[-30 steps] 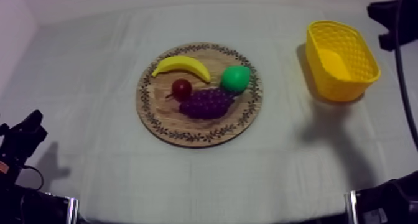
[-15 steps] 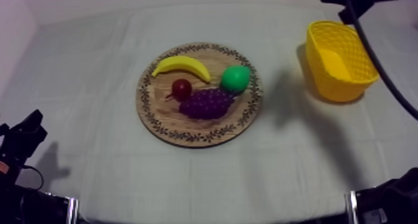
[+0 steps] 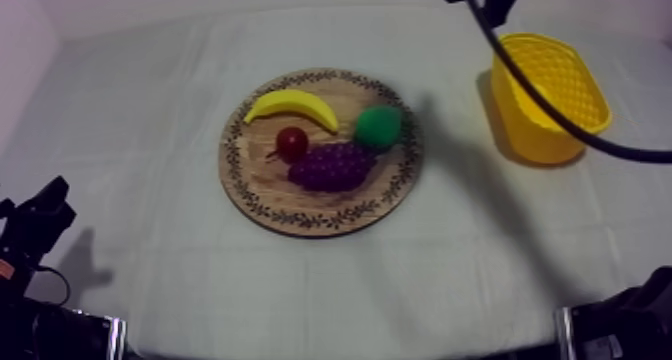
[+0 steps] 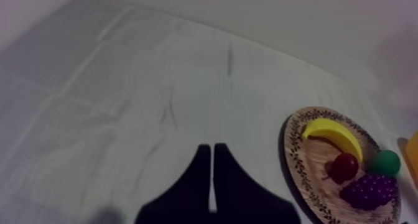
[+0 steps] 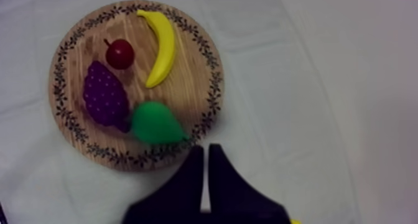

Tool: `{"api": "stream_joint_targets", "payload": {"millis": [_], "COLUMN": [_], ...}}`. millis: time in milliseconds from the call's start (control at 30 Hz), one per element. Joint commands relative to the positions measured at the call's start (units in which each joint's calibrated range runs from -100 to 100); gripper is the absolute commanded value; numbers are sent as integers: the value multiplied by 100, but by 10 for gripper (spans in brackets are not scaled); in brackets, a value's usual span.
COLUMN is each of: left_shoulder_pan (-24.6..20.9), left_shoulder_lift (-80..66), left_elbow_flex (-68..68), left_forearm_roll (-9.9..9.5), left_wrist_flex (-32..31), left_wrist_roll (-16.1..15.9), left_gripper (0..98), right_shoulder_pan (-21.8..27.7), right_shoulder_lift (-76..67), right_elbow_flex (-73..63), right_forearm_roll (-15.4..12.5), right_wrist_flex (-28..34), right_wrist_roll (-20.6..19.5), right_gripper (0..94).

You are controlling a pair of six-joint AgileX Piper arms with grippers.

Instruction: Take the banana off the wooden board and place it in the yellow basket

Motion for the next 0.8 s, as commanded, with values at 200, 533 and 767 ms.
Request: {"api": "stream_joint_targets", "payload": {"millis": [200, 533, 767], "left_shoulder_pan": [1, 1, 1], "left_shoulder_lift": [-1, -1, -1], "left_elbow_flex": [1, 1, 1], "left_forearm_roll": [-2, -2, -2], "left_wrist_flex": [0, 0, 0], "left_wrist_roll": [-1, -1, -1], "left_gripper": [1, 1, 1], "right_shoulder_pan": [-380, -691, -822], "right_shoulder_lift": [1156, 2112, 2594], "right_elbow_flex": [-984, -1778, -2114], "right_forearm_roll": [39, 59, 187], "right_wrist_flex": [6, -133, -216], "right_wrist_roll": [-72, -99, -189], "right_gripper": [48, 330, 621]}}
